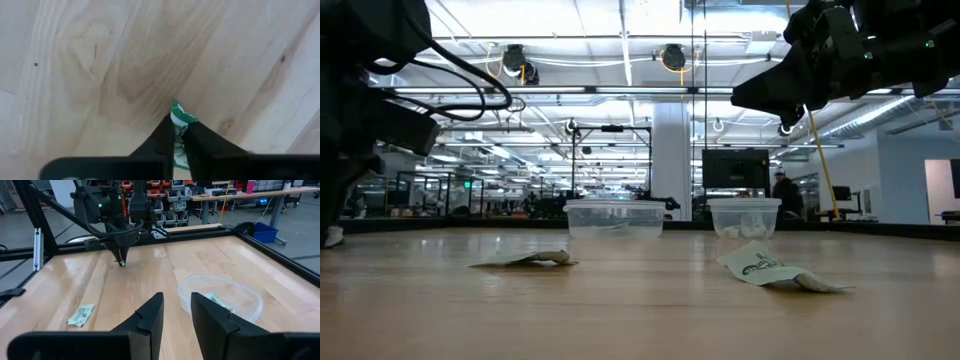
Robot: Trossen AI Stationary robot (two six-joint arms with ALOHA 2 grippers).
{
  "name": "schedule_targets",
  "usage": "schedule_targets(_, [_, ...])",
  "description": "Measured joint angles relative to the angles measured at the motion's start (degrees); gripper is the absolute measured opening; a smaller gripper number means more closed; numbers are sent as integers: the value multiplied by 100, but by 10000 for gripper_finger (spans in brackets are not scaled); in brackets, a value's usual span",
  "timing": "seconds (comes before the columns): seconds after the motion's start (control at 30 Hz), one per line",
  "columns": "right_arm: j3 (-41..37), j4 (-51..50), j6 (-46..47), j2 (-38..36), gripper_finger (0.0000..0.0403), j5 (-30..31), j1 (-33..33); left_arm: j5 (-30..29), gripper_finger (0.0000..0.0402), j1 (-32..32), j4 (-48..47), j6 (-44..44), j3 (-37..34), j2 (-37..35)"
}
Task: Pick and place Stevia / Truvia into bins
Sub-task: Put the truvia packet into the left transparent container
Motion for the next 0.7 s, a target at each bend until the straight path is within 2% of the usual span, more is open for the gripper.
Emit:
schedule_targets(0.07, [0, 28, 0, 0, 91, 0, 0, 4, 16, 37, 21, -65, 67, 7])
schedule_targets(0.13, [0, 106, 0, 0, 91, 2, 0, -93, 16, 103, -28, -101, 208, 23])
schedule_targets(0.27, [0, 239, 0, 0, 91, 2, 0, -993, 42, 315, 108, 183, 678, 18])
schedule_targets(0.33, [0, 396, -1, 32, 91, 4, 0, -1224, 49, 473, 97, 488, 951, 35])
schedule_targets(0.57, [2, 922, -61, 341, 91, 93, 0, -1946, 19, 1355, 764, 2505, 1919, 24])
schedule_targets(0.7, [2, 1032, -44, 633, 91, 397, -4, -1930, 20, 2069, 1503, 3726, 2288, 9])
